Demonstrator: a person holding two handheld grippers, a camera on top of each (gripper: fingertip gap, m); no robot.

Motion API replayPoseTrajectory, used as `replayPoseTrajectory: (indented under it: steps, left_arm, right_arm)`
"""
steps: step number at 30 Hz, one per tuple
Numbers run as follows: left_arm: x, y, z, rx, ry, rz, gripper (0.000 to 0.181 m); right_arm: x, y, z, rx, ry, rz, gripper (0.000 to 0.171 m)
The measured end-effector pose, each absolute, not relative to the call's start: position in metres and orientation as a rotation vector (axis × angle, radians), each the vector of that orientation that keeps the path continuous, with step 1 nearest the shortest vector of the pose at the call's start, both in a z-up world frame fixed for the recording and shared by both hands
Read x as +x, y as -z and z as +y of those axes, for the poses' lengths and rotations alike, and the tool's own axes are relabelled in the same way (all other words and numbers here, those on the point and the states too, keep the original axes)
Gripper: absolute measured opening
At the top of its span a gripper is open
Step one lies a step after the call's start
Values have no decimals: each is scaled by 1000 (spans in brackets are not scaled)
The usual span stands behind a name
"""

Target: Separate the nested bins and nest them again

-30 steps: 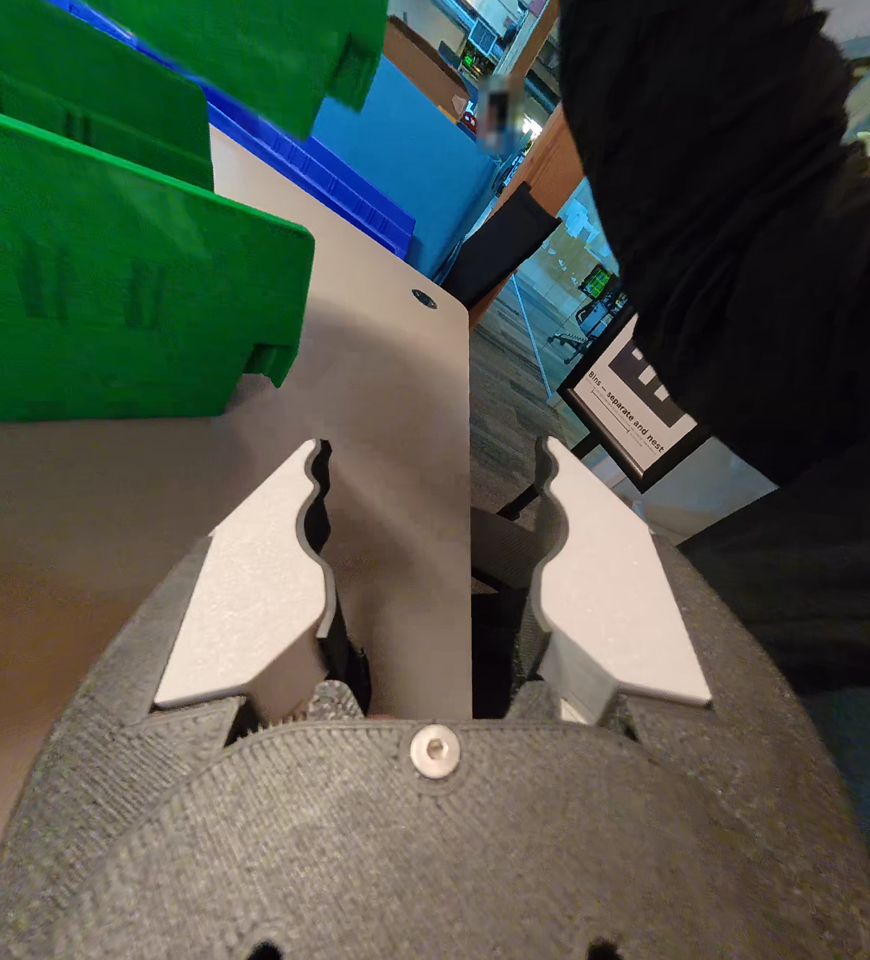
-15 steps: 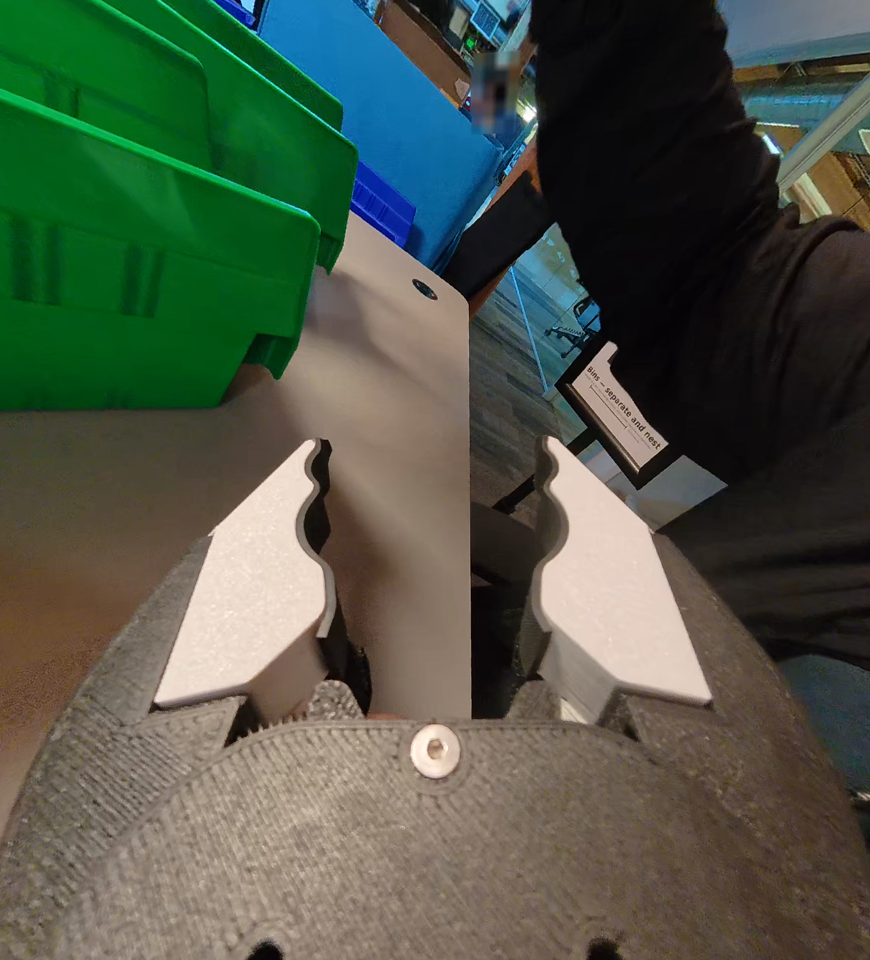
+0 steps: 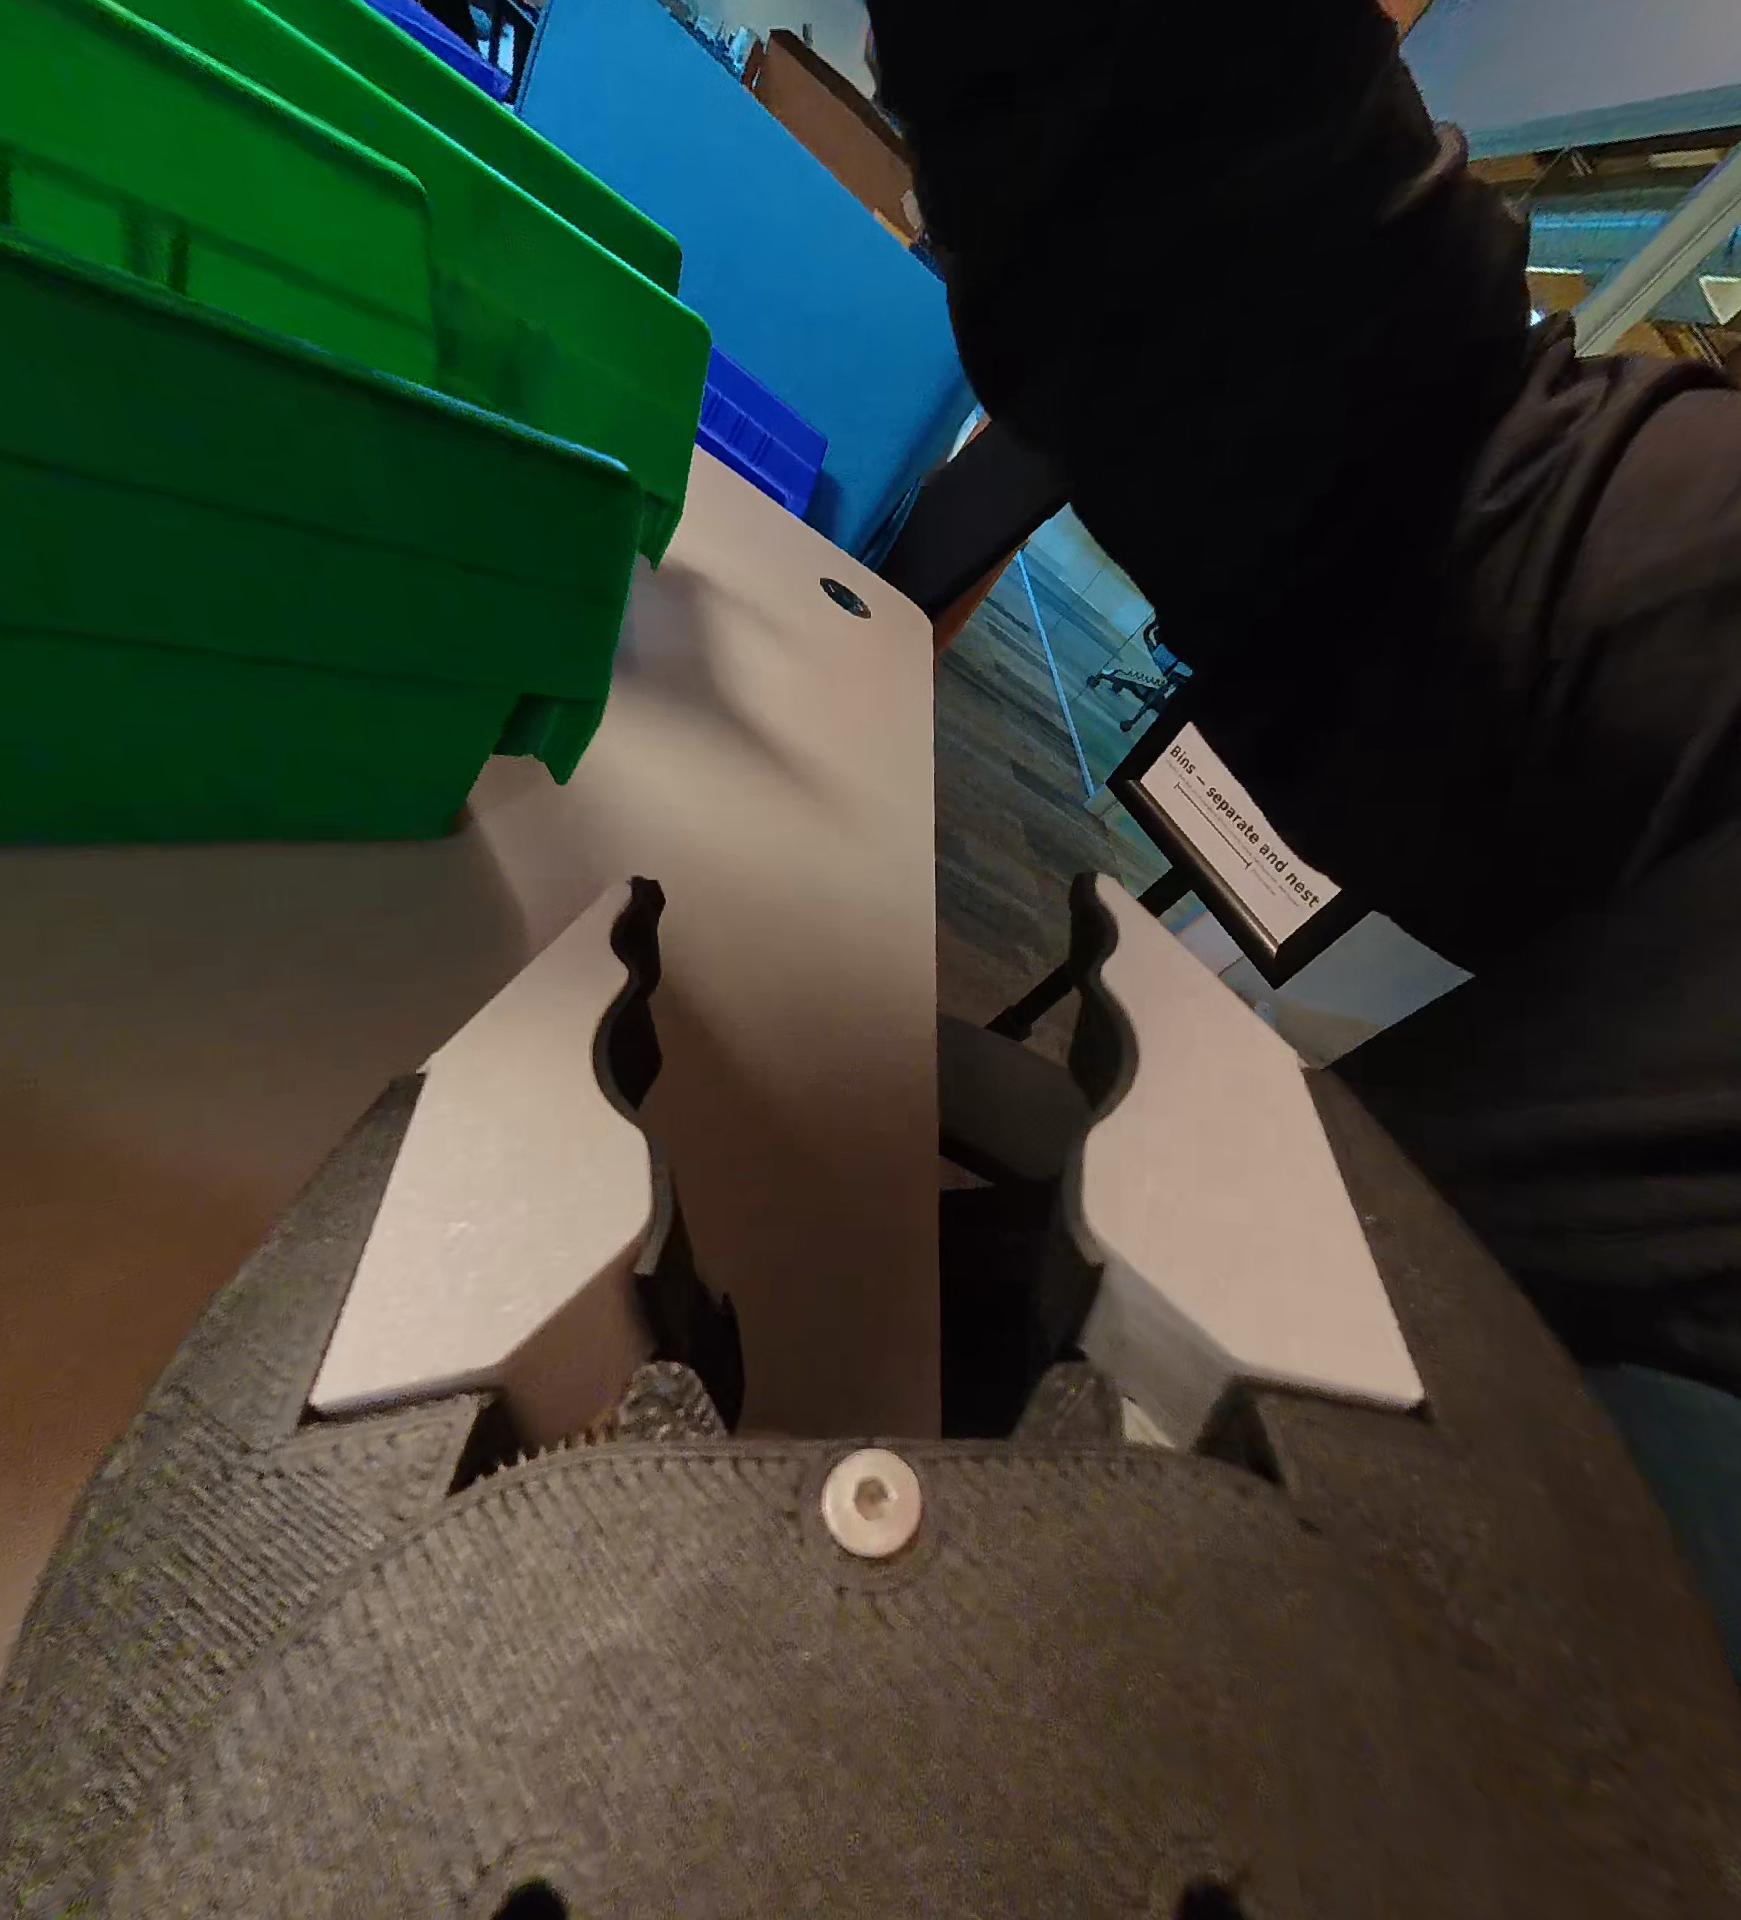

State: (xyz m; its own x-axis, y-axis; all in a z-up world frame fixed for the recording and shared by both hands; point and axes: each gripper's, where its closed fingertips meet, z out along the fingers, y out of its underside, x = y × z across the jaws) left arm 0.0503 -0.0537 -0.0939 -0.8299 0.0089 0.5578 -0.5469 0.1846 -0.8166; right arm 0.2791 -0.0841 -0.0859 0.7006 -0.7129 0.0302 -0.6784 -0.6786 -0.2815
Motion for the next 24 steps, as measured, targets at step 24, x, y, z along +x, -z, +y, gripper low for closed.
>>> replayPoseTrajectory:
  steps: [24]
  left_arm:
    - [43,90,-48,467,-1683,-1990,80]
  right_arm:
    - [177,97,-111,-2375,-24,1352,22]
